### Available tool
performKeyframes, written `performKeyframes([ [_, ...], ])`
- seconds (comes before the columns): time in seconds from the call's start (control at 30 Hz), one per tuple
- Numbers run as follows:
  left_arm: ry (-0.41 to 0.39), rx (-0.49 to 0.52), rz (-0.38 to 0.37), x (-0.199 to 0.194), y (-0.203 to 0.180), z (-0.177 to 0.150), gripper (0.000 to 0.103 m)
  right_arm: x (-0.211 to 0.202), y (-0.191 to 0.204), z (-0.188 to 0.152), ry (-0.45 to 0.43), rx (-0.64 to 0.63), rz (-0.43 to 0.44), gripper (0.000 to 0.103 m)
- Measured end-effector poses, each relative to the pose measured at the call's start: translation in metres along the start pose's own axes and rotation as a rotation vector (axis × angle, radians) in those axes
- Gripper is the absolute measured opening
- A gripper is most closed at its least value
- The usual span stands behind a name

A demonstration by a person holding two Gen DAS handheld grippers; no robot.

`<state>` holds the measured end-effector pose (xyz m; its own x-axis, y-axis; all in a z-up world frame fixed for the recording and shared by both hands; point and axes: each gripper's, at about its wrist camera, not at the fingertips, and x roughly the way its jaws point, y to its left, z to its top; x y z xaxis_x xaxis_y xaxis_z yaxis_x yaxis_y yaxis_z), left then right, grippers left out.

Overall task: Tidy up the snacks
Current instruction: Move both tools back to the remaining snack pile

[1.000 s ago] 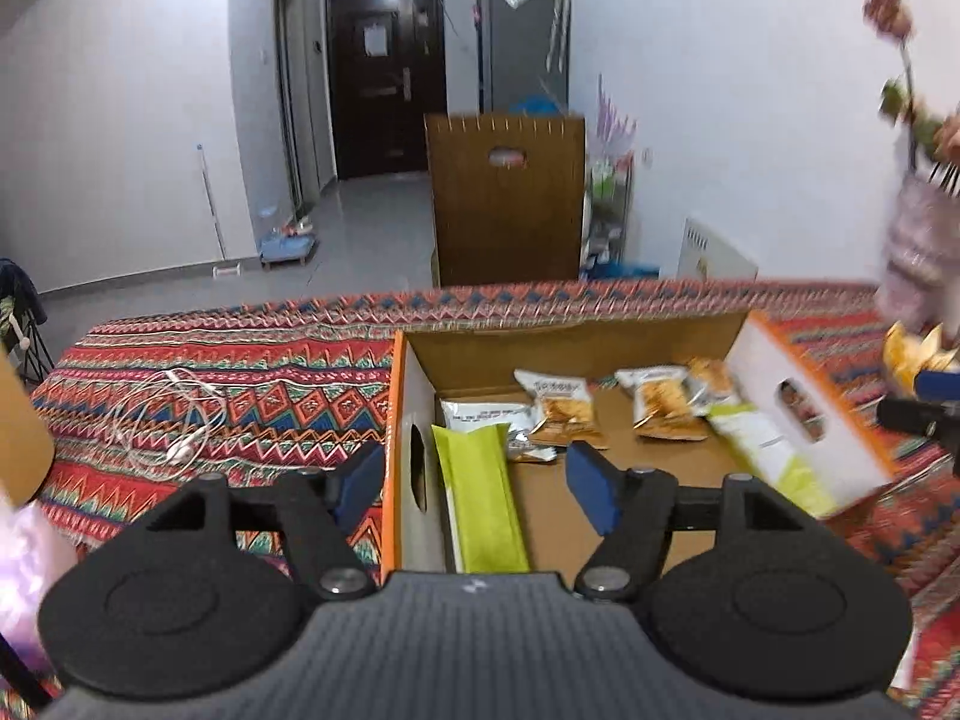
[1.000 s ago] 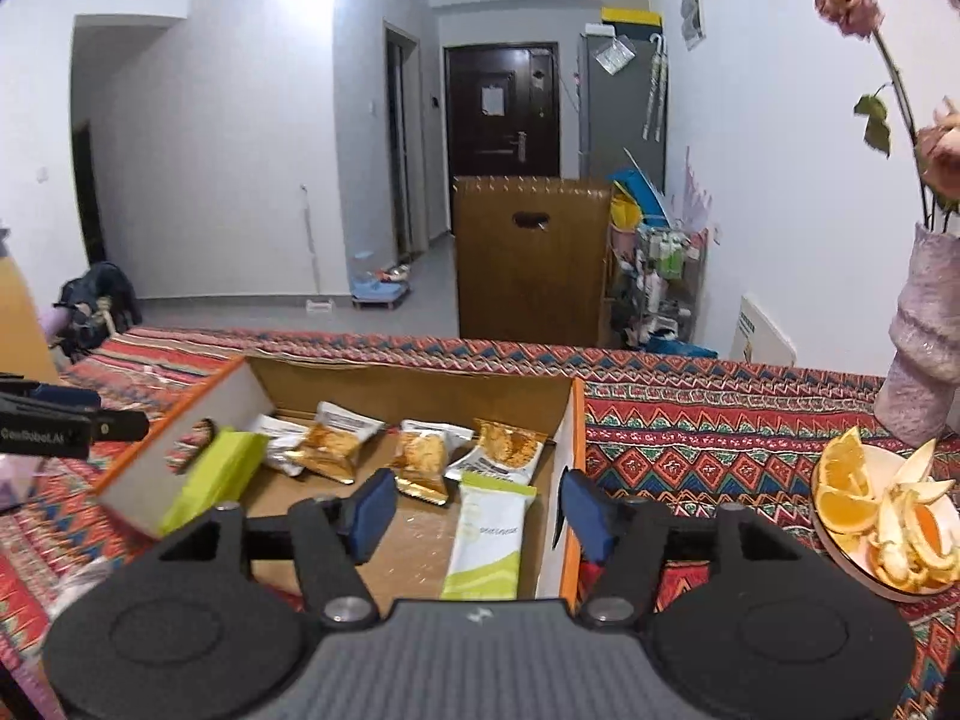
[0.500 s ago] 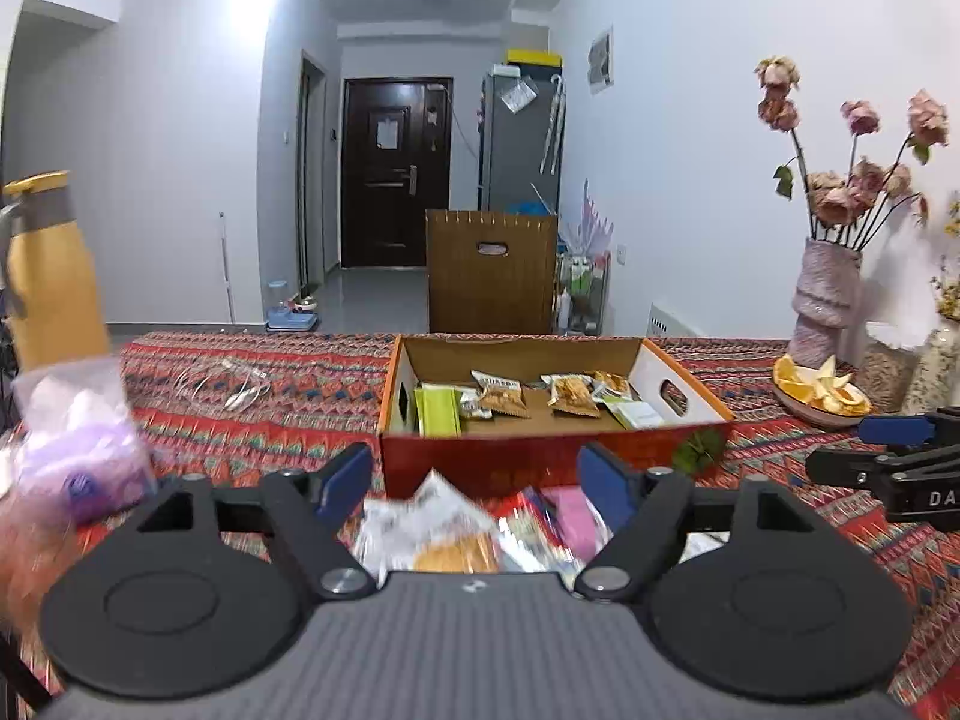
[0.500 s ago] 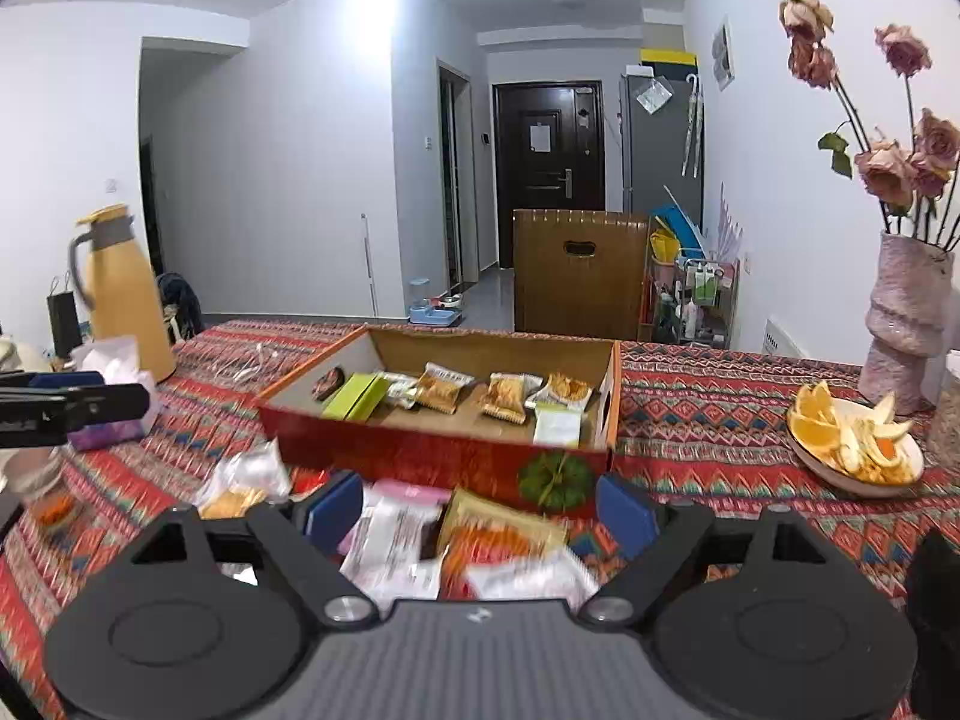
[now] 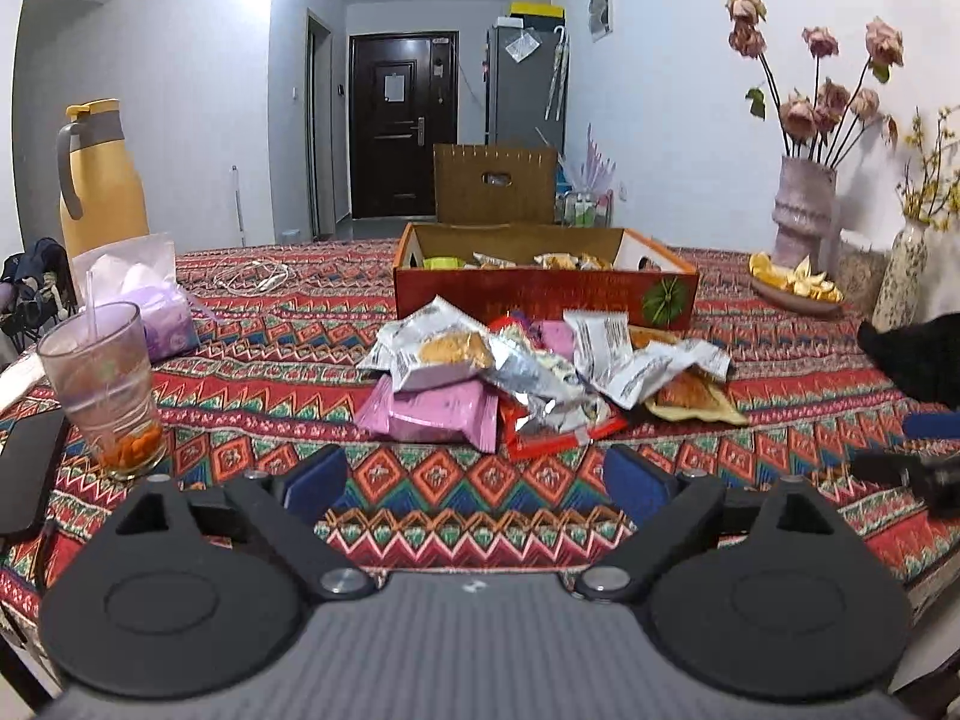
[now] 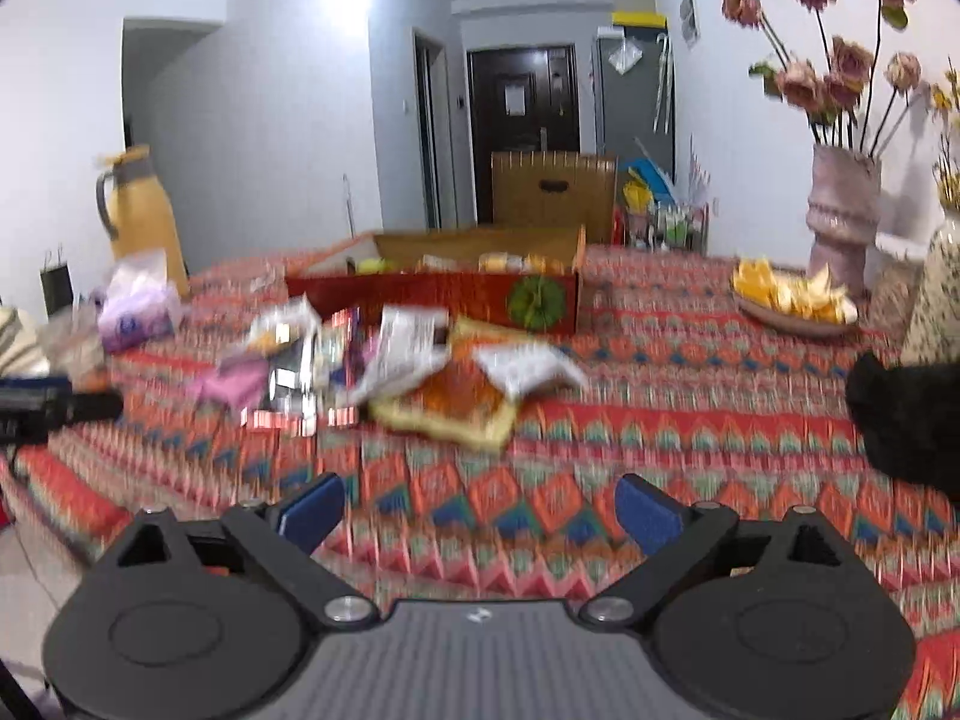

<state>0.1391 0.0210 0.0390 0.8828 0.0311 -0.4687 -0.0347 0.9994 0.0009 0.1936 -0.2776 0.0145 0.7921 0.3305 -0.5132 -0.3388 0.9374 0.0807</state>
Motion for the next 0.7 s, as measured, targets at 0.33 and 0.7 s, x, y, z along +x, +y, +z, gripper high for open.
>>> performKeyframes([
  [0.33,0.028,0.011,-0.015,0.019,-0.008,0.003,0.094,0.006,0.004,-0.015,0.045,0.011,0.000,0.097],
  [0.7,0.076,-0.036,-0.009,0.064,0.009,0.012,0.094,0.038,0.002,0.001,0.074,0.001,-0.028,0.097],
])
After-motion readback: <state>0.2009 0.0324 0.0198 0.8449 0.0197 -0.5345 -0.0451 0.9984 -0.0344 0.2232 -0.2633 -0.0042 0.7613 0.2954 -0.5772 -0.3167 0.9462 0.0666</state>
